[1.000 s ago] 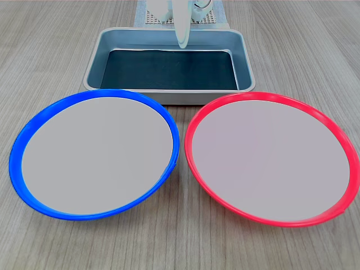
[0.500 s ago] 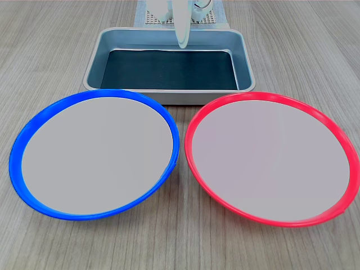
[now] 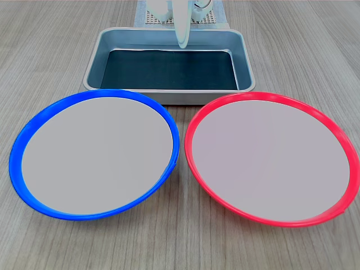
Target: Lift the stacked dish and set it down on the table.
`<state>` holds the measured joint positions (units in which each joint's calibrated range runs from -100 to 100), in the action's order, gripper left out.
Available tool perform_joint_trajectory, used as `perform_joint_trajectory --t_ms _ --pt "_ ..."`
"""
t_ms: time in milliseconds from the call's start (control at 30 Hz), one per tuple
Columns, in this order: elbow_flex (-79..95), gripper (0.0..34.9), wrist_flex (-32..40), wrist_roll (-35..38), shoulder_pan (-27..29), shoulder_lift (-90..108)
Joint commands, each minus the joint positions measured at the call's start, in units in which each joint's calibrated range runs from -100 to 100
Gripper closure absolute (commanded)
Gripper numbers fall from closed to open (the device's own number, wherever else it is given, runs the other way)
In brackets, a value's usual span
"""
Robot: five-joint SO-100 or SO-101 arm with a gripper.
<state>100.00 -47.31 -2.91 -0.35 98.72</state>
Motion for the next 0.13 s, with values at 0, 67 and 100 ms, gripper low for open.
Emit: perform_joint_trajectory --t_ms 0,67,100 --pt "0.0 34.6 -0.1 -0.1 -0.3 0.3" --pt "0.0 34.6 -0.1 -0.1 -0.3 0.3" --pt "0.0 34.6 -0.1 -0.1 -0.3 0.3"
